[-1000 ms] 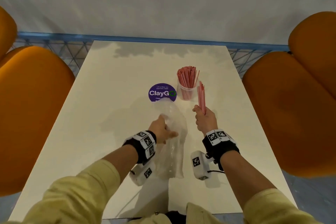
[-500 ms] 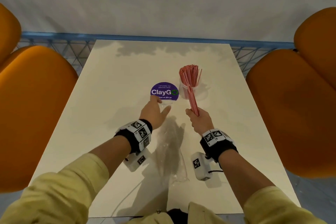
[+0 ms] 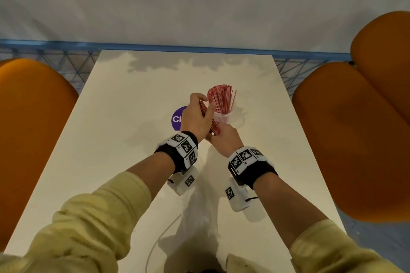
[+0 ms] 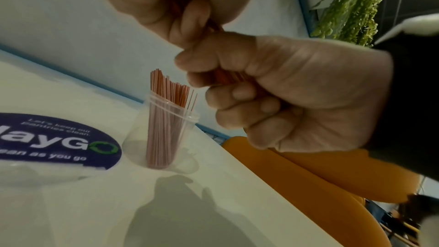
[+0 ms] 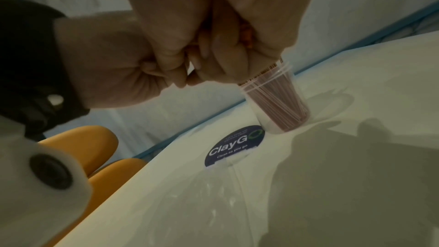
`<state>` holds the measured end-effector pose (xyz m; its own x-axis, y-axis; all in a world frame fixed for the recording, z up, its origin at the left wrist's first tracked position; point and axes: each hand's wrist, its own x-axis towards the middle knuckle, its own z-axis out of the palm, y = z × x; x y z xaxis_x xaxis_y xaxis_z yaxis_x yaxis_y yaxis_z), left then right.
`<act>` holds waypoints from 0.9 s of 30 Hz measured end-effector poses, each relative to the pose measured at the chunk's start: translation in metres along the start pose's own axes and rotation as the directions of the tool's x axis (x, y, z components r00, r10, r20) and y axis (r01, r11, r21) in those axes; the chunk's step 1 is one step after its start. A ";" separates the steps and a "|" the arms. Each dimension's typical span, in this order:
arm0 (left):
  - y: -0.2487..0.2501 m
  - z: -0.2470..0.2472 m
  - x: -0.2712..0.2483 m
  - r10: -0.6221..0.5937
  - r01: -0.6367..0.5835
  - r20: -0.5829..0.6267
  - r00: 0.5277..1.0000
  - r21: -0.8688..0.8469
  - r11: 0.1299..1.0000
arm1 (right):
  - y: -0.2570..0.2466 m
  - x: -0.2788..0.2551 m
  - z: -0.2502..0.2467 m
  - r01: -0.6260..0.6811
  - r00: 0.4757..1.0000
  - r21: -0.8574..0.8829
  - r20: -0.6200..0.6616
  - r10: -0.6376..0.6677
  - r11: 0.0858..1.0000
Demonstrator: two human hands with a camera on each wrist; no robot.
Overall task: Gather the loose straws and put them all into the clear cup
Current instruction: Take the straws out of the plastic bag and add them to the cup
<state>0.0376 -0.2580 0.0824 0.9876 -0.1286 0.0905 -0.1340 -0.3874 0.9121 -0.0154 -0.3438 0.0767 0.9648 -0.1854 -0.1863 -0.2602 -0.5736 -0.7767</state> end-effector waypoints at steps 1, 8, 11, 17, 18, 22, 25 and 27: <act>0.000 0.002 0.004 0.019 -0.019 0.005 1.000 0.009 1.000 | -0.001 0.005 -0.002 -0.001 1.000 -0.003 -0.005 0.001 1.000; 0.009 0.013 0.058 0.042 -0.052 -0.196 0.980 -0.044 0.998 | 0.010 0.044 -0.027 -0.023 0.988 0.120 -0.148 0.041 0.993; 0.010 0.012 0.086 0.072 -0.085 -0.252 0.965 -0.040 0.996 | 0.023 0.058 -0.037 -0.098 0.940 0.288 -0.289 0.184 0.953; 0.003 0.033 0.097 0.114 -0.103 -0.052 0.992 0.185 0.977 | 0.037 0.081 -0.032 -0.213 0.955 0.115 -0.186 0.231 0.970; 0.002 0.036 0.095 0.110 -0.104 -0.012 0.994 0.222 0.969 | 0.038 0.084 -0.032 -0.207 0.962 0.083 -0.162 0.218 0.975; -0.003 0.045 0.088 0.184 -0.201 0.082 0.980 0.411 0.889 | 0.040 0.088 -0.030 -0.167 0.983 -0.066 -0.089 0.161 0.984; -0.009 0.050 0.087 0.215 -0.266 0.157 0.964 0.571 0.777 | 0.040 0.087 -0.028 -0.121 0.992 -0.125 -0.056 0.115 0.985; -0.013 0.054 0.086 0.200 -0.314 0.248 0.948 0.625 0.715 | 0.042 0.089 -0.026 -0.091 0.995 -0.136 -0.047 0.086 0.986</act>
<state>0.1201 -0.3129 0.0568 0.8891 -0.4254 0.1693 -0.4572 -0.8069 0.3739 0.0583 -0.4050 0.0437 0.9362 -0.2712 -0.2235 -0.3498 -0.6575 -0.6674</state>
